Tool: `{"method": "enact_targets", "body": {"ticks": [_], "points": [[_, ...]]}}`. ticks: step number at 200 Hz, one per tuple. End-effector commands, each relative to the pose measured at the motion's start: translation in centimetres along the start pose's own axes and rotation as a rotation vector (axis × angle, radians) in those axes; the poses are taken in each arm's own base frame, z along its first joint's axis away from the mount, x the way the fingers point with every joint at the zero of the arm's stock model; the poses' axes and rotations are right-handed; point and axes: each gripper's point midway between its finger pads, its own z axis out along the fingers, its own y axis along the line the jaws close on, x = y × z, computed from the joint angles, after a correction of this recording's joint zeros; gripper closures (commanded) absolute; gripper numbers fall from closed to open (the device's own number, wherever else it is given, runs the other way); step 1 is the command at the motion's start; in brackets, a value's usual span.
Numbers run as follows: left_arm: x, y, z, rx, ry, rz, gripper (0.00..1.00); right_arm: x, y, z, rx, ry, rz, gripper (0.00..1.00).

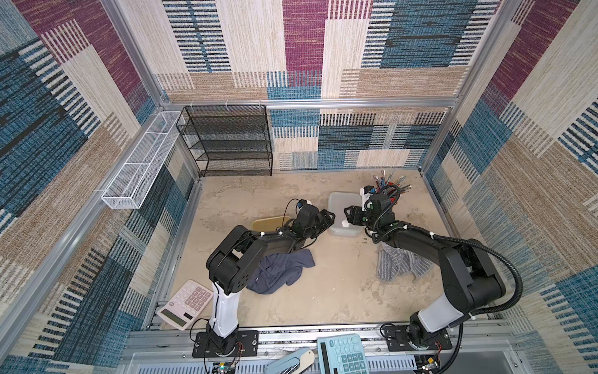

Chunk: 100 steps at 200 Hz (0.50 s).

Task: Wipe the insides of the lunch boxes
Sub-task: Open the fastener of the lunch box.

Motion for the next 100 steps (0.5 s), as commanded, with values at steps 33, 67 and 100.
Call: {"method": "enact_targets", "body": {"ticks": [33,67,100], "points": [[-0.8,-1.7,1.0,0.121,-0.065,-0.071,0.25,0.4,0.0,0.6,-0.016,0.010,0.012,0.53],[-0.9,-2.0,1.4,0.148,-0.084,-0.075,0.25,1.5,-0.5,0.5,-0.005,0.031,0.023,0.54],[-0.6,-1.8,2.1,0.170,-0.071,-0.103,0.25,2.4,-1.2,0.6,0.017,0.050,0.041,0.55]]}}
